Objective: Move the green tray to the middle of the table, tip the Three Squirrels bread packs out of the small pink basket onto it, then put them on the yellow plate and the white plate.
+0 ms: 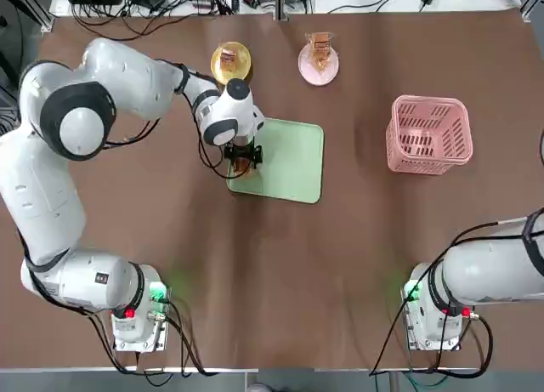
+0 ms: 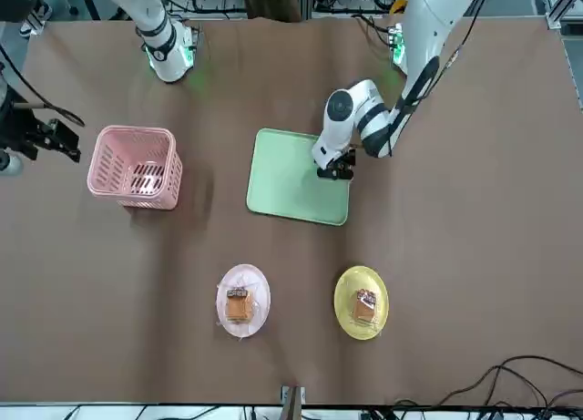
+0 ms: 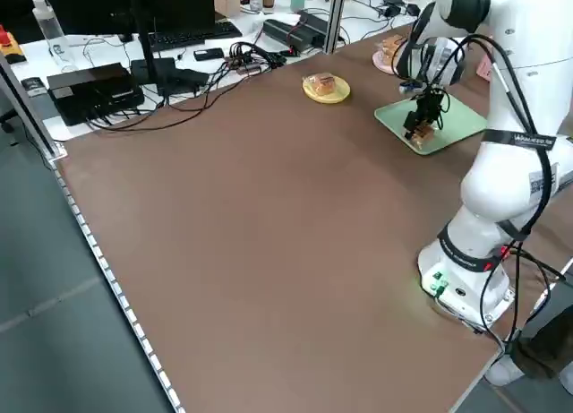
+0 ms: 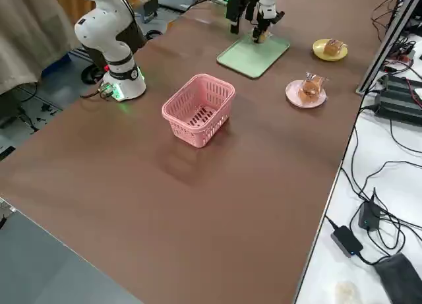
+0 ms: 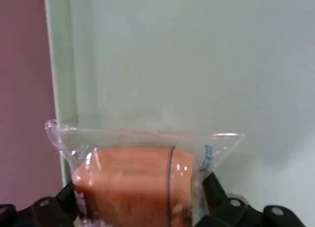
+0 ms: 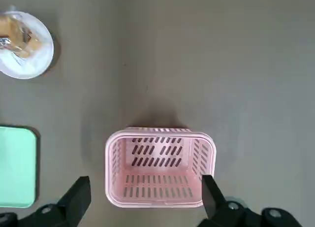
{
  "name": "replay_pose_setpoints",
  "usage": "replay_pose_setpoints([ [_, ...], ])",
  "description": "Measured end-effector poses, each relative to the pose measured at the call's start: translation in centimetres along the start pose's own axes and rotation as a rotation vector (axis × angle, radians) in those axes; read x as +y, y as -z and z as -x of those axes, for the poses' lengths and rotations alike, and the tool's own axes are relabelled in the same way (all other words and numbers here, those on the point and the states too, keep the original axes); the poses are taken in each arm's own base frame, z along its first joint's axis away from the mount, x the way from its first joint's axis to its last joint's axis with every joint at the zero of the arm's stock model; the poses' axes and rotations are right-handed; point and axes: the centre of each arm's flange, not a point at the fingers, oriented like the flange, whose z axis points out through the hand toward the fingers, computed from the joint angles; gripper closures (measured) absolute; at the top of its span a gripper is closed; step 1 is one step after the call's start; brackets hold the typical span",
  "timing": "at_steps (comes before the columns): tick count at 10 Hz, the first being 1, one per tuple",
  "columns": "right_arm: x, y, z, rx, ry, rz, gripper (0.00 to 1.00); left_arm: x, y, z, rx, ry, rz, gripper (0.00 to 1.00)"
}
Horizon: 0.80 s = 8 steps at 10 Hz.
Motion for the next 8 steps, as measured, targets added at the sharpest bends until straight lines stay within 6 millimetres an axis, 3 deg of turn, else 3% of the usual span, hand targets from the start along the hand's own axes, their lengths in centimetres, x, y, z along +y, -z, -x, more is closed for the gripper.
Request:
replay_pose_setpoints([
  [3, 0.8, -1.4, 1.4, 0.012, 0.009, -0.022, 0.01, 0.1, -0.1, -0.5, -0.002, 0.006, 0.006, 0.02],
  [5, 0.2, -1.3, 2.0, 0.015, 0.011, -0.064, 0.02, 0.0, 0.7, -1.5, 0.015, 0.019, 0.017, 0.32],
  [8, -0.1, -1.1, 2.1, 0.022, 0.015, -0.080, 0.01, -0.4, 2.0, -2.6, 0.042, 0.031, 0.011, 0.37],
])
